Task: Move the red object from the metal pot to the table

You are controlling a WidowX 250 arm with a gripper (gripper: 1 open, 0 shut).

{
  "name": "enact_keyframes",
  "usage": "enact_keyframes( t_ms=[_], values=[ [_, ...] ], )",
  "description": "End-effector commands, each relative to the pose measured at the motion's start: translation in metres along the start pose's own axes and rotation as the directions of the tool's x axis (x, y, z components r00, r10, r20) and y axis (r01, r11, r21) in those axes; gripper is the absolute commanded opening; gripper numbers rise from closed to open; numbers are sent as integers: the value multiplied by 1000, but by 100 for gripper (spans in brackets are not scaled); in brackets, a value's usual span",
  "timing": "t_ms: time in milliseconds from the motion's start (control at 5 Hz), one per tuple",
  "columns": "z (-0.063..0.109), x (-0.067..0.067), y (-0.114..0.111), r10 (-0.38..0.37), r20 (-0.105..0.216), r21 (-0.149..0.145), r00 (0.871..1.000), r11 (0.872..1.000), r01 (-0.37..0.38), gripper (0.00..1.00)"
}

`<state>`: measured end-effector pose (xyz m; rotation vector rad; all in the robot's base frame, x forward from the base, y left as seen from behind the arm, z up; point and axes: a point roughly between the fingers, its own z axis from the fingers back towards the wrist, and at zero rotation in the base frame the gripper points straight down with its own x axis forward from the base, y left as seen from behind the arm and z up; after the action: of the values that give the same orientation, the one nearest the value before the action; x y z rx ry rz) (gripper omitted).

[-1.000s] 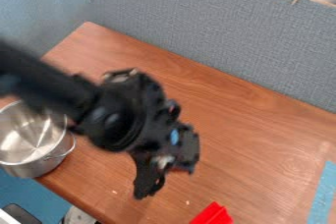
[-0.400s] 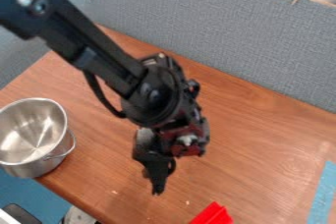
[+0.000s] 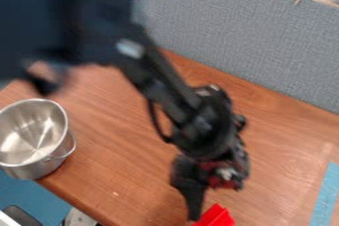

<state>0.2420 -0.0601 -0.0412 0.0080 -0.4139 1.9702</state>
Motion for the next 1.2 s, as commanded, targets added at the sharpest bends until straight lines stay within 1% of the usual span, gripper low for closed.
enact_keyframes(
  t_ms=[0, 200, 400, 600, 800, 1000],
  values=[
    [-20, 5, -30, 58, -37, -30, 998, 998, -59, 0],
    [-12, 42, -54, -37, -76, -46, 996, 998, 34, 0],
    [-4, 44, -59, -260, -162, -96, 952, 964, 247, 0],
    [-15, 16, -87, -437, -214, -162, 874, 898, 409, 100],
    [-34, 0, -98, -565, -253, -209, 785, 825, 526, 0],
    [-38, -24, -124, -703, -258, -301, 663, 710, 636, 0]
  ],
)
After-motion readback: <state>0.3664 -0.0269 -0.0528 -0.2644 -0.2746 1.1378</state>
